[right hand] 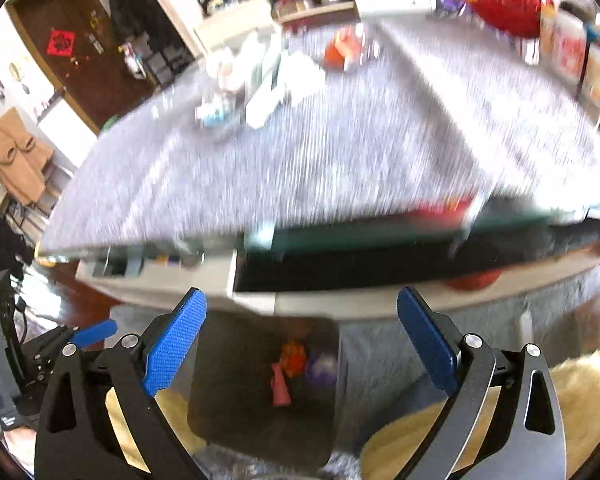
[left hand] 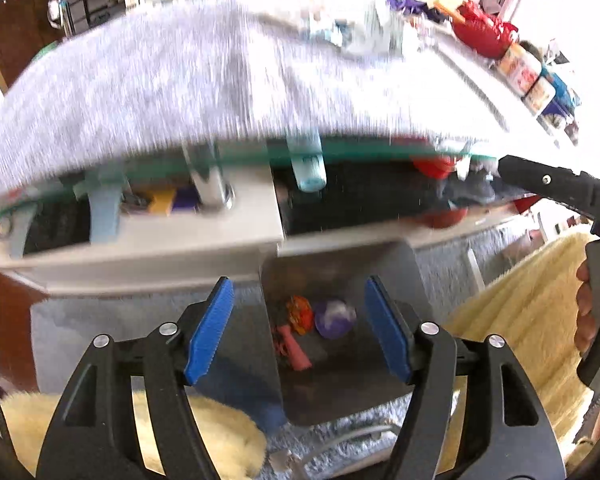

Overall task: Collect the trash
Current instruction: 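Carry the bowl and bag down into the grey bin and open both tools, then grasp the green-printed white packet with the left tool while the right tool grasps the clear wrapper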

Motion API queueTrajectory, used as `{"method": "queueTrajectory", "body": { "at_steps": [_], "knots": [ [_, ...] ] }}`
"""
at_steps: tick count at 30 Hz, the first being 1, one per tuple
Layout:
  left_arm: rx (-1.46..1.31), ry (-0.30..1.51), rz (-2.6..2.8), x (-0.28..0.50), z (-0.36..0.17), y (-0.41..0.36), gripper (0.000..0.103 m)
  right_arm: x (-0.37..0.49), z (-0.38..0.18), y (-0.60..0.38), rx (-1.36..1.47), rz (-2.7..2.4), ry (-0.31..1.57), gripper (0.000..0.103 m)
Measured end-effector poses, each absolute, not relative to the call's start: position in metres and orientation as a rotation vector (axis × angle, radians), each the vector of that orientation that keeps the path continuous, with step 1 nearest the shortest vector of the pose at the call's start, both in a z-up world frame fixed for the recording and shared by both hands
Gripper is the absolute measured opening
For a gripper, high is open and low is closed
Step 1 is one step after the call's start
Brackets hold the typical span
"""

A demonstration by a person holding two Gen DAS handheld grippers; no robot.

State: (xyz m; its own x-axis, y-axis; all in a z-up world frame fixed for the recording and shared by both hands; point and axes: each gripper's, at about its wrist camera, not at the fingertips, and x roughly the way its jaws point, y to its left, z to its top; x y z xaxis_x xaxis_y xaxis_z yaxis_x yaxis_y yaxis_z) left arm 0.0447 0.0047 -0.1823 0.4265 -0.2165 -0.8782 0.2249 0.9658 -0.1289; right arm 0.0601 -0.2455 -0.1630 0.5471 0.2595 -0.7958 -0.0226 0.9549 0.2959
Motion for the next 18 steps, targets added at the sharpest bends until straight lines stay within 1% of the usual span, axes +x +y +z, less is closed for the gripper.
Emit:
{"method": "queueTrajectory", "body": {
  "at_steps": [6,12,18],
  "knots": [
    [0.028,1.035,-0.303,0.074,-0.154,-0.007,0.070,0.094,-0.145,-0.268,0.252,0.117,0.925,0.097],
    [0.038,1.003,-0.353,0.110,-0.140,-0.034,0.070,0.132,-0.144,-0.282,0.227,0.076,0.915,0.096],
    [0.075,0.979,-0.414,0.147,-0.135,-0.072,0.070,0.173,-0.143,-0.290,0.232,0.063,0.895,0.087]
  ]
}}
